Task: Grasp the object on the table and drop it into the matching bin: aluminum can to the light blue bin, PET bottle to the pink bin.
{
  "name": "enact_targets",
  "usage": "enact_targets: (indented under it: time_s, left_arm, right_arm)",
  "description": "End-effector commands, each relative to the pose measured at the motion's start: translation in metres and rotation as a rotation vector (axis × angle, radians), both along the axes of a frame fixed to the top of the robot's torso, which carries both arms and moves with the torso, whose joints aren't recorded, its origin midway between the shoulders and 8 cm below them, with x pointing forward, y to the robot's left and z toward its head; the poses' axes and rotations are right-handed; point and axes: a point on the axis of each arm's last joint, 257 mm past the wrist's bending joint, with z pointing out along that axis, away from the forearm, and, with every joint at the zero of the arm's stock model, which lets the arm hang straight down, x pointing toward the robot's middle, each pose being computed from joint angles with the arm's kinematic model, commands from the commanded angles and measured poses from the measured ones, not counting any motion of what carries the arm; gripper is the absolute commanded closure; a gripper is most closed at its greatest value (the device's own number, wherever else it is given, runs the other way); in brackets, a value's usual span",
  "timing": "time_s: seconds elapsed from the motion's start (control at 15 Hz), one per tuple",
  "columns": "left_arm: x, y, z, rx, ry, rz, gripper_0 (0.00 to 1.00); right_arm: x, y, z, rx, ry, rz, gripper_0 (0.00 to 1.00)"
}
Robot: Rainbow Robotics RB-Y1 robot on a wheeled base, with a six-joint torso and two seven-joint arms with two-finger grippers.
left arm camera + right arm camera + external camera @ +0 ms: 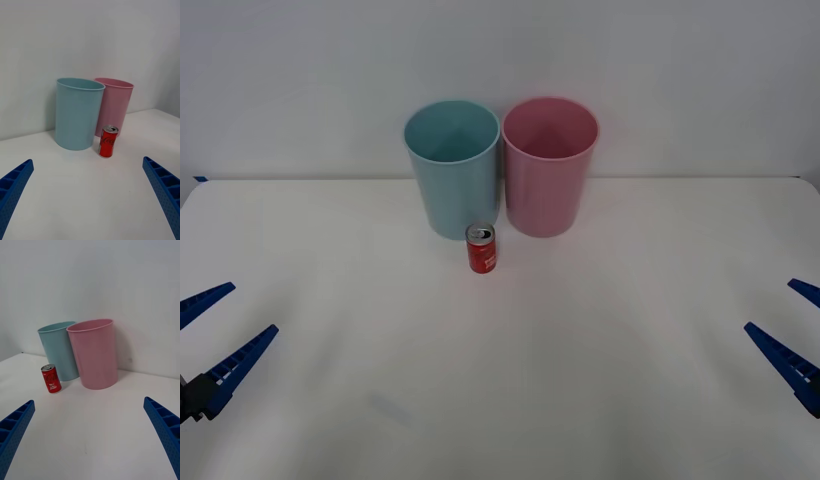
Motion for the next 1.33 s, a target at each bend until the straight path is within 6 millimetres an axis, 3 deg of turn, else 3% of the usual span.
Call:
enact_targets:
  time_s: [0.07, 0.53, 0.93, 1.33]
  left_arm:
    - [0.0, 0.0, 0.0, 0.0, 0.0, 0.0, 0.0]
    - [0.0, 0.0, 0.0, 0.0, 0.0, 0.0, 0.0]
    - [0.0, 0.0, 0.0, 0.0, 0.0, 0.0, 0.0]
    - [0.0, 0.0, 0.0, 0.0, 0.0, 0.0, 0.0]
  right_arm:
    - [0.001, 0.0, 0.001, -0.009, -0.004, 0.0, 0.0]
    - [0.005, 0.016, 0.004, -0.047, -0.011, 0.039, 0.0]
    - [0.019, 0.056, -0.018, -0.096, 0.012, 0.115, 0.0]
    - [0.039, 0.113, -0.047, -0.125, 0.056, 0.204, 0.0]
